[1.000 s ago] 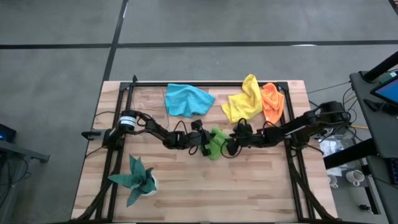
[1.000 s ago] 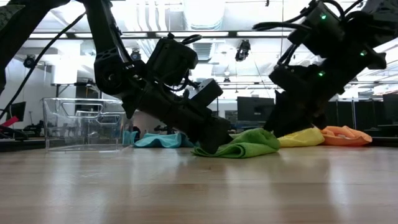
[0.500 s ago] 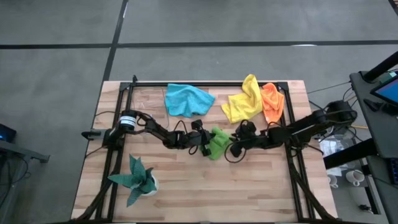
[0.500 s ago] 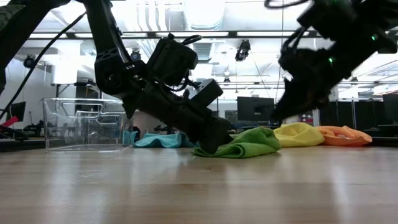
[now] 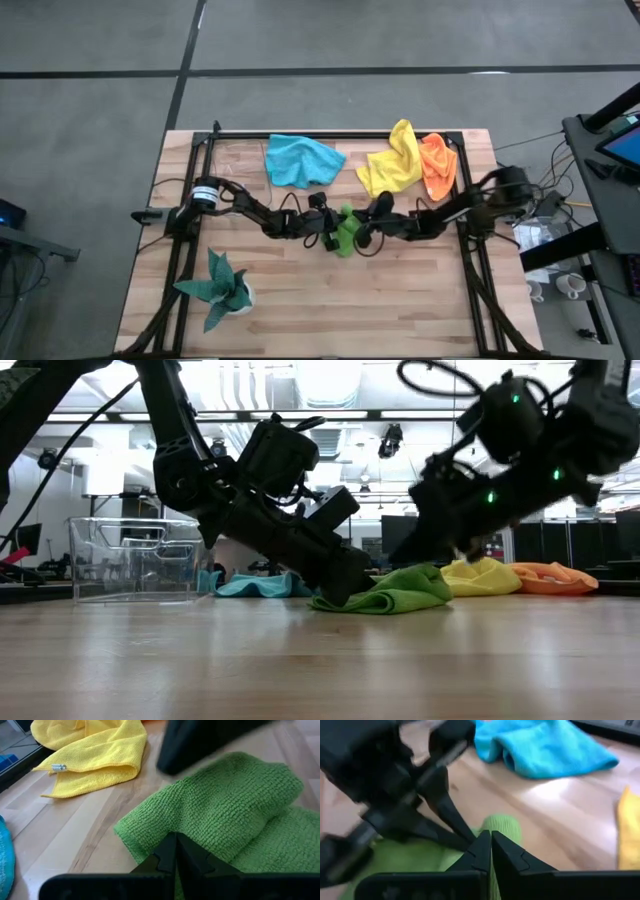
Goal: Roll microfiber towels into tight, uniform cylinder then place into a basket
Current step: Roll the green microfiber towel
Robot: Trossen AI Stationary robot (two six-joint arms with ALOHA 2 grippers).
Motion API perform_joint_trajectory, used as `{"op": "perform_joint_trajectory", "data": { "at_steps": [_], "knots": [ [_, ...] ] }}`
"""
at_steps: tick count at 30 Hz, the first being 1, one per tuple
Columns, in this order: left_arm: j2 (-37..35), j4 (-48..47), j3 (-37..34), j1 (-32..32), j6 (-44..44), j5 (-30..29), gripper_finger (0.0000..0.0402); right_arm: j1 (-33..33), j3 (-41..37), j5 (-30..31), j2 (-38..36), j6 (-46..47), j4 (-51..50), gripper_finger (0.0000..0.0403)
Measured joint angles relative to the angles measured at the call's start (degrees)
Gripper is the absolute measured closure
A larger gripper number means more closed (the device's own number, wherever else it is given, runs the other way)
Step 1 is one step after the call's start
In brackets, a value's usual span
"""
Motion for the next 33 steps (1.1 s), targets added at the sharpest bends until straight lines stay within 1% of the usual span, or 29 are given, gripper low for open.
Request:
{"op": "perform_joint_trajectory", "data": {
  "at_steps": [3,6,9,12,15,19,22,25,33],
  "knots": [
    [-0.2,-0.23,-0.05,0.0,1.18,0.12,0.0402,0.35,0.15,-0.23,3.92,0.87,0.66,0.0394],
    [-1.02,-2.1,-0.05,-0.02,1.57,0.46,0.0402,1.47,-0.21,-0.17,5.84,1.75,1.17,0.0394],
    [-2.18,-4.62,-0.05,-0.09,5.72,-0.04,0.0402,1.9,-0.56,0.13,6.89,1.76,1.64,0.0394],
    [-3.73,-6.22,-0.36,-0.2,9.19,-2.2,0.0402,1.9,-0.56,0.38,7.41,1.09,1.7,0.0394],
    [-5.85,-6.09,-0.58,-0.68,11.32,-2.77,0.0402,1.9,-0.56,0.34,7.45,-0.52,2.66,0.0394],
    [-6.61,-0.45,-0.31,-1.42,11.33,-0.94,0.0402,1.88,-0.63,0.1,7.36,-2.79,3.72,0.0394],
    [-5.28,-0.18,0.39,-1.24,10.03,0.68,0.0402,1.88,-0.56,0.01,7.32,-3.04,3.73,0.0394],
    [-3.28,-0.21,1.24,-0.82,8.51,0.68,0.0402,1.88,-0.56,-0.03,7.29,-3.04,3.57,0.0394],
    [0.5,0.38,1.77,0.44,7.85,0.71,0.0402,1.86,-0.61,-0.56,7.25,-3.22,3.25,0.0394]
  ]
}}
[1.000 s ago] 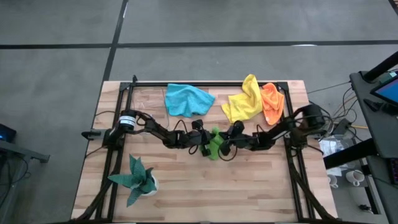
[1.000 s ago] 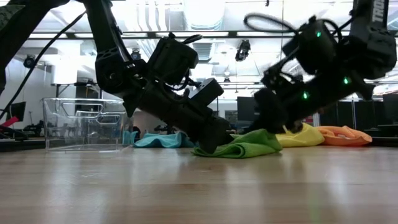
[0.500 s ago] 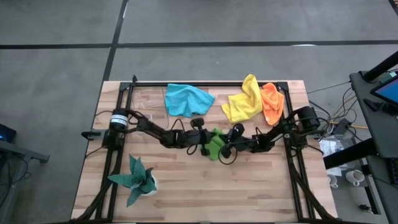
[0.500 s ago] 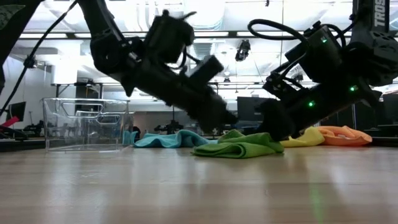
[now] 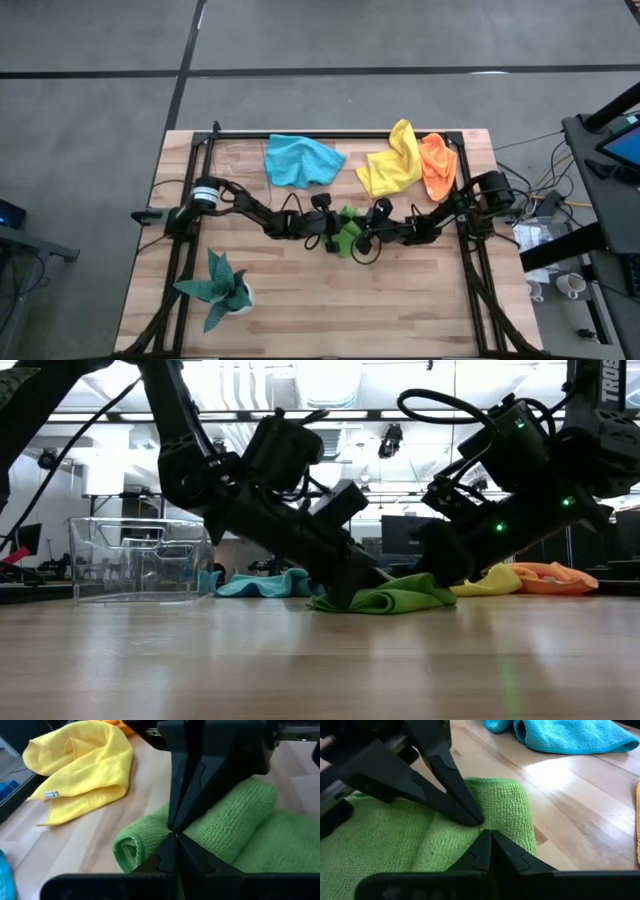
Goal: Roll microfiber towels into tight, uniform cylinder then place into a basket
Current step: Roll the green microfiber towel
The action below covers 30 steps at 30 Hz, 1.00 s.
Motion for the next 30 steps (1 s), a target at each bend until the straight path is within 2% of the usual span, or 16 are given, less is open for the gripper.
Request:
{"op": "perform_joint_trajectory", "data": {
  "at_steps": [6,15,18,26,30],
  "knots": [
    [0.09,-0.52,-0.18,0.24,-1.51,0.24,0.0402,0.18,-0.29,-0.51,-1.93,-2.63,-1.01,0.0394],
    [0.07,-0.74,-0.22,0.26,-1.59,0.14,0.0402,2.47,-2.36,-0.55,-12.97,-3.17,-6.67,0.0394],
    [0.07,-0.77,-0.22,0.3,-1.62,0.15,0.0402,3.22,-3.26,-0.5,-12.92,-2.03,-6.37,0.0394],
    [0.11,-0.79,-0.2,0.31,-1.66,0.2,0.0402,3.21,-3.61,-2.9,-5.69,4.12,-5.33,0.0394],
    [0.13,-0.79,-0.2,0.31,-1.64,0.2,0.0402,3.69,-3.29,-3.92,-8.02,2.95,-7.78,0.0394]
  ]
}}
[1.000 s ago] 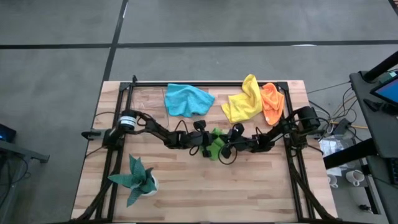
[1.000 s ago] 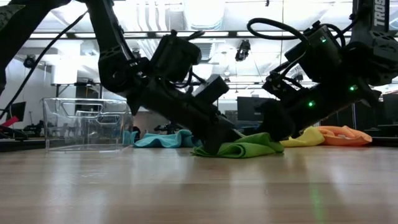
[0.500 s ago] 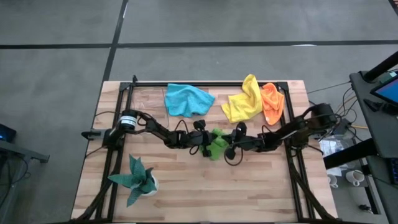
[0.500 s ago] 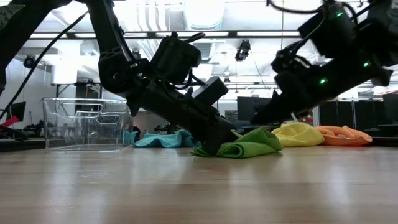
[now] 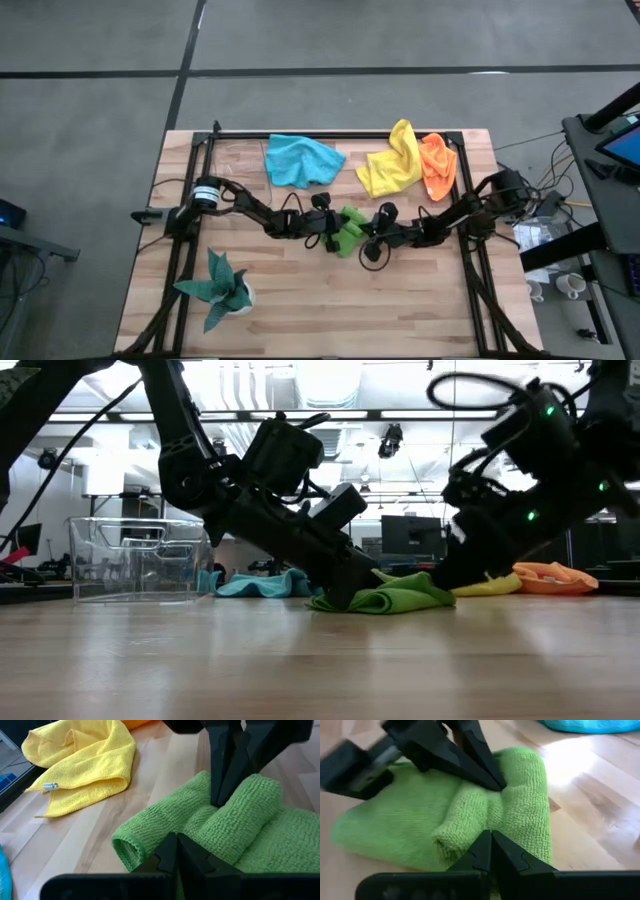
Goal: Roll microfiber towels into tight, uniform cylinder then place into a basket
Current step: Roll the green microfiber towel
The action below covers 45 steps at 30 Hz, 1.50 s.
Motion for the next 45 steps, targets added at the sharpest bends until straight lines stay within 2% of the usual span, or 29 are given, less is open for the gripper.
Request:
{"op": "perform_joint_trajectory", "data": {
  "at_steps": [4,10,14,17,23,27,30,38,45],
  "knots": [
    [0.0,-0.18,-0.02,0.0,-0.02,-0.01,0.0402,0.54,-0.14,-0.92,-10.13,0.38,-9.68,0.0394],
    [0.0,-0.31,-0.01,0.0,-0.02,0.0,0.0402,0.63,-0.29,-0.51,-24.5,9.58,-25.3,0.0394],
    [0.0,-0.33,0.02,0.0,0.01,0.0,0.0402,-0.8,-1.52,-0.53,-29.5,17.1,-30.86,0.0384],
    [0.02,-0.3,0.0,0.0,0.01,0.0,0.0402,-2.98,-2.69,-1.62,-31.21,23.54,-33.2,0.0361],
    [0.04,-0.28,0.0,0.0,0.02,0.0,0.0402,-8.48,-5.87,-9.25,-29.33,33.5,-28.88,0.0278],
    [0.04,-0.31,0.07,0.0,0.07,-0.01,0.0402,-10.54,-5.74,-13.57,-25.61,34.88,-25.37,0.0226],
    [0.04,-0.31,0.07,0.0,0.07,0.02,0.0402,-10.77,-3.72,-15.24,-21.99,34.68,-25.39,0.0202],
    [0.04,-0.3,0.07,0.0,0.07,0.02,0.0402,-10.9,1.87,-16.88,-13.12,32.5,-25.02,0.0195],
    [0.04,-0.28,0.04,0.0,0.07,0.02,0.0402,-10.92,2.81,-17.21,-12.7,32.75,-25.38,0.021]
  ]
}}
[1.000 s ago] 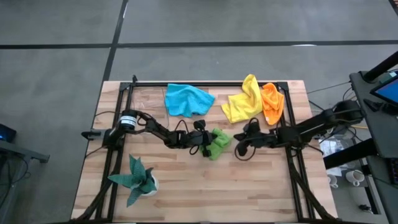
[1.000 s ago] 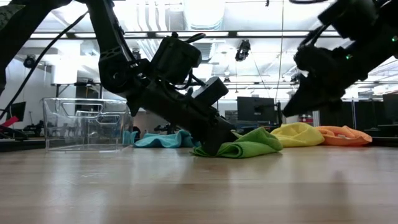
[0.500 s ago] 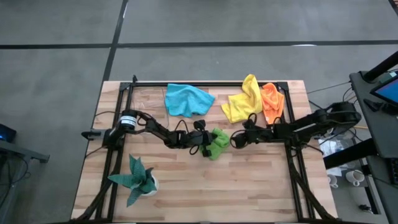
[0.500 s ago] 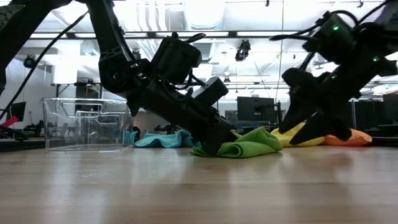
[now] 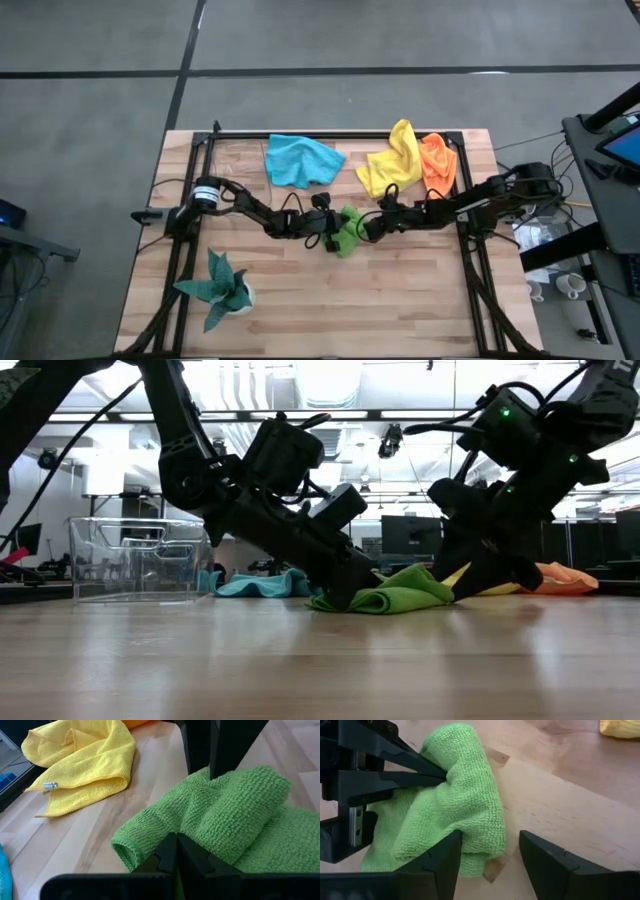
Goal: Roll microfiber towels into tight, uniform cylinder then place into a basket
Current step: Roll the green microfiber towel
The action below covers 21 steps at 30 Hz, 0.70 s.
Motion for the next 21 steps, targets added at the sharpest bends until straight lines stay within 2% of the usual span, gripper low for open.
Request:
{"op": "perform_joint_trajectory", "data": {
  "at_steps": [5,12,16,21],
  "knots": [
    [0.0,0.02,-0.02,0.0,0.0,0.0,0.0402,0.02,0.0,-0.29,0.15,0.1,-0.06,0.0255],
    [-0.48,-0.31,-0.13,-0.02,0.97,-0.26,0.0402,0.02,-0.02,-0.2,0.15,-4.29,-0.36,0.0375],
    [-2.3,-1.74,-0.31,-0.01,1.33,-0.61,0.0402,-0.13,0.62,0.6,-0.4,-6.19,-3.6,0.039],
    [-3.85,-1.94,-0.24,0.02,1.14,-0.78,0.0402,0.13,6.26,4.96,-0.8,-9.42,-18.51,0.0393]
  ]
}}
